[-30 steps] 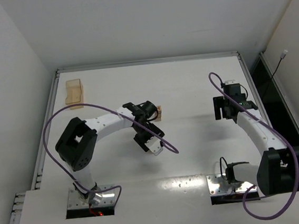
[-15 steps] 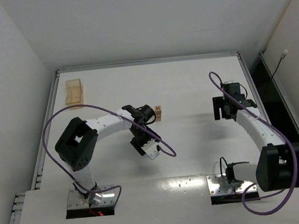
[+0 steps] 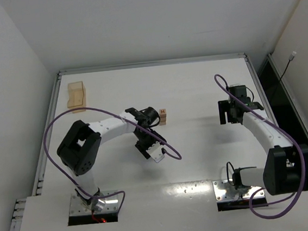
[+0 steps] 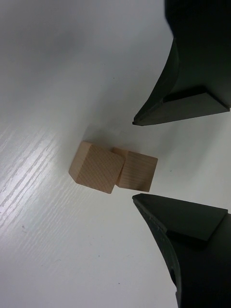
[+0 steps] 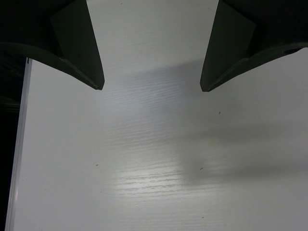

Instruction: Build the wood block tower

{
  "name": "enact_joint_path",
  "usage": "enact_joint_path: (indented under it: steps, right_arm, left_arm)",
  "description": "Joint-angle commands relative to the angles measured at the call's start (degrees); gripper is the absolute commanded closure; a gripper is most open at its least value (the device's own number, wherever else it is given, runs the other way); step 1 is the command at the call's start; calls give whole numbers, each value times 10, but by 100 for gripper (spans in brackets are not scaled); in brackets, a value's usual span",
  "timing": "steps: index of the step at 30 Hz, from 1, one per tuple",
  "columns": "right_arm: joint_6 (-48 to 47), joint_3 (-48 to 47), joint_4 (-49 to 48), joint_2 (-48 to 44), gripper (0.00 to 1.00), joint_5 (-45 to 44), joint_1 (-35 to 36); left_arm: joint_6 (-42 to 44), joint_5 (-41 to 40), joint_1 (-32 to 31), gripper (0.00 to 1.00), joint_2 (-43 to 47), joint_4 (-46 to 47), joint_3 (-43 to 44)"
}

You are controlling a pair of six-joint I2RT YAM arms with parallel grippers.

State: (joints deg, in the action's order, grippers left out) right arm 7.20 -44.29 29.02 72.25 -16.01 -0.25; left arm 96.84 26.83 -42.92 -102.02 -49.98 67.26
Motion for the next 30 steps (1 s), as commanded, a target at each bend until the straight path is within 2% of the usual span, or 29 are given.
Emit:
enact_joint_path:
  steps: [1, 13, 22, 25, 26, 27, 29, 30]
  right_arm:
    - [8, -25, -7, 1, 22, 5, -3]
    - [8, -25, -7, 11, 22, 11, -3]
    - [8, -25, -7, 17, 23, 16, -3]
    - [8, -25, -7, 17, 23, 16, -3]
    - [8, -25, -7, 17, 25, 16, -3]
    - [8, -30, -7, 17, 25, 16, -3]
    - [8, -30, -7, 17, 25, 22, -3]
    - [8, -30, -7, 17, 25, 22, -3]
  left_arm:
    - [18, 37, 6, 45, -9, 1, 15]
    - [6, 31, 6, 53, -37, 18, 32]
    - [-6, 26, 12, 72, -48, 18, 38]
    - [-19, 21, 12, 85, -48, 18, 38]
    - [-29, 21, 12, 89, -48, 24, 38]
    - [-71, 21, 12, 98, -48, 24, 45]
    - [-149, 10, 6, 100, -42, 46, 64]
    - [-254, 3, -6, 100, -42, 52, 73]
